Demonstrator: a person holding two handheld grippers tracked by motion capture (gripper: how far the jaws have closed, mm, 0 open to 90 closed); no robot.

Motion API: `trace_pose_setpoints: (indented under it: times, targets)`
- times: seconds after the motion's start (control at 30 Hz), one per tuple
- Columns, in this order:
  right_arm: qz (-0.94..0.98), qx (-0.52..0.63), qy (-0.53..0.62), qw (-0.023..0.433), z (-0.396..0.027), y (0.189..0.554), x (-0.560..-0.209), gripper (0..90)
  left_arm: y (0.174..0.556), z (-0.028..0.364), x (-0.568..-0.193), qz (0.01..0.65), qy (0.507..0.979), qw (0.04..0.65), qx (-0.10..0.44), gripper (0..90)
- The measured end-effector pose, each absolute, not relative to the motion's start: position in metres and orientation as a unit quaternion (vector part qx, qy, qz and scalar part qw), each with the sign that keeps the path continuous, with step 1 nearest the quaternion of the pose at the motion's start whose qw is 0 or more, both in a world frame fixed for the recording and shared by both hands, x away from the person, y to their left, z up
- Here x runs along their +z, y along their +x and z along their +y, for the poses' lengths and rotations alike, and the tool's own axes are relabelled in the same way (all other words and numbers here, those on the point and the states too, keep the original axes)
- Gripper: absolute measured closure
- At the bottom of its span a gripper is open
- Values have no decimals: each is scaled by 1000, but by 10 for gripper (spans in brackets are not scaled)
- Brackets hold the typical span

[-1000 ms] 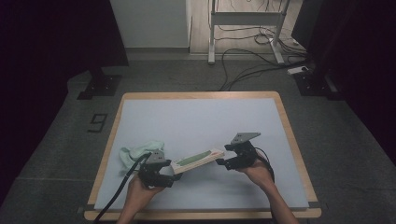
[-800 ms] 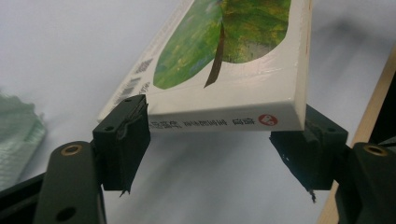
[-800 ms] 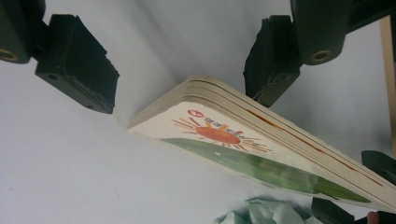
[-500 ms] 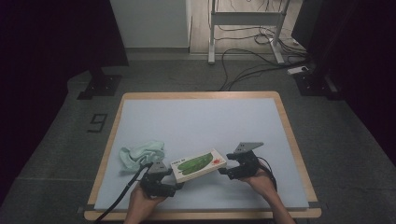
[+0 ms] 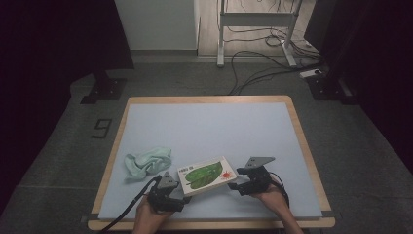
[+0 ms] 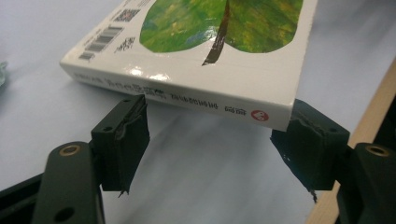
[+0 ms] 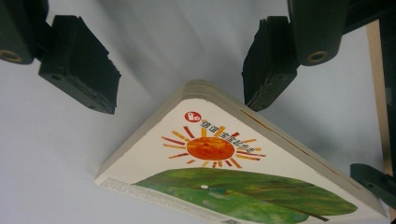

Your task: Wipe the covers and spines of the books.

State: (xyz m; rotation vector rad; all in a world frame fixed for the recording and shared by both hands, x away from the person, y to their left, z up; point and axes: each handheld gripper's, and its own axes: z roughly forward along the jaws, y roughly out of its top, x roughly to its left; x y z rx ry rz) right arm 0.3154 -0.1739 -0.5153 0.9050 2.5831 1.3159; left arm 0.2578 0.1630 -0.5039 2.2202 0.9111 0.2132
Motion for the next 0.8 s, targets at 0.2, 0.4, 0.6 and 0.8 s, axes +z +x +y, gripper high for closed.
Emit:
trace_pose_setpoints:
  times: [0.2, 0.4, 0.6, 0.8]
  targets:
    - [853, 428, 294, 51, -170, 312, -520, 265, 259, 167, -509, 357, 861, 351, 83, 274]
    - [861, 413, 292, 51, -168, 310, -527, 265, 259, 166, -517, 349, 866, 351, 73, 274]
    - [865, 410, 283, 58, -169, 309, -529, 270, 257, 165, -519, 336, 872, 347, 81, 266]
    - [869, 407, 275, 60, -168, 305, -529, 265, 255, 166, -520, 326, 877, 343, 86, 231]
